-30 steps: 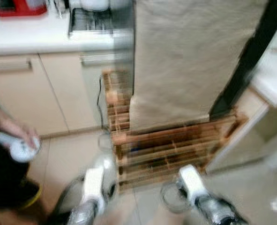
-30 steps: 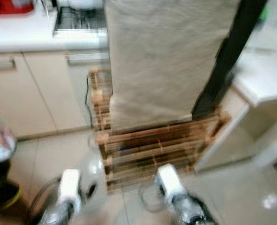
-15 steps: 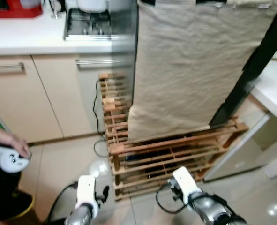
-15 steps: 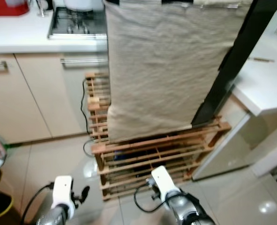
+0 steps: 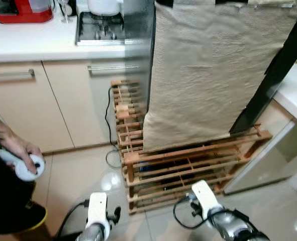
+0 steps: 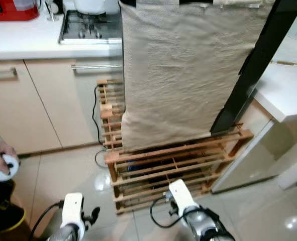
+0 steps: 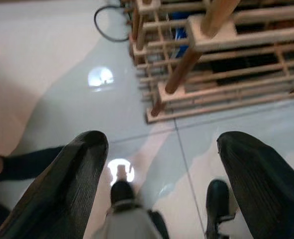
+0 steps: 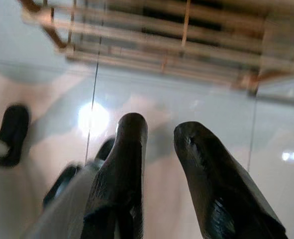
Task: Clothes washing
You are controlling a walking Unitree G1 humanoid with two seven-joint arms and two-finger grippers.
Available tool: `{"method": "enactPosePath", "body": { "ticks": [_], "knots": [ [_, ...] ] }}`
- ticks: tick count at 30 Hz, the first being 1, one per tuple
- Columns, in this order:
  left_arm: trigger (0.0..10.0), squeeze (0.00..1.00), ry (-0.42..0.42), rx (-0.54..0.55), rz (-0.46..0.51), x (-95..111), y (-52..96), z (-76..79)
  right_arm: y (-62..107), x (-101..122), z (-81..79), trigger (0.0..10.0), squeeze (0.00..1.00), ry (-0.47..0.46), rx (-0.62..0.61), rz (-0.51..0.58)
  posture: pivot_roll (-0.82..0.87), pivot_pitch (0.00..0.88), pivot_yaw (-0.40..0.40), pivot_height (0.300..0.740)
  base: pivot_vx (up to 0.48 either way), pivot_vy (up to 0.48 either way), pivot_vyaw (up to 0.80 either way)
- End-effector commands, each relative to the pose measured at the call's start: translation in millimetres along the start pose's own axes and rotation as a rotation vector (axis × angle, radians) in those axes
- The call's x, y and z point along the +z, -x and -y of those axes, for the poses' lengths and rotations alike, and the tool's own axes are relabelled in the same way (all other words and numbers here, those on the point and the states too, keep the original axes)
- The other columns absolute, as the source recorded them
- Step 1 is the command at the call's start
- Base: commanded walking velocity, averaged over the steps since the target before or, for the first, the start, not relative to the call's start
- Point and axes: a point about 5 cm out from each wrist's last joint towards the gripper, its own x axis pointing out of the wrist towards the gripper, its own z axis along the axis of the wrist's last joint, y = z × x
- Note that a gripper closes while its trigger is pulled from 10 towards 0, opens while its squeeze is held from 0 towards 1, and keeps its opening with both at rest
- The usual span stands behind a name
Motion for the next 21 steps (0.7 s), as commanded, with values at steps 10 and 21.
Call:
{"method": "enactPosePath", "body": {
  "ticks": [10, 21],
  "knots": [
    [10.0, 0.0, 0.004, 0.007, -0.026, -4.7, 1.2, -2.7, 3.1, -18.9, 8.4, 10.0, 0.0, -0.064, -0.03, -0.086, -0.01, 0.003, -0.022, 0.74, 0.0, 0.0, 0.0],
    [10.0, 0.0, 0.004, 0.007, -0.026, -4.7, 1.2, -2.7, 3.1, -18.9, 8.4, 10.0, 0.0, -0.064, -0.03, -0.086, -0.01, 0.003, -0.022, 0.74, 0.0, 0.0, 0.0]
  ]
}}
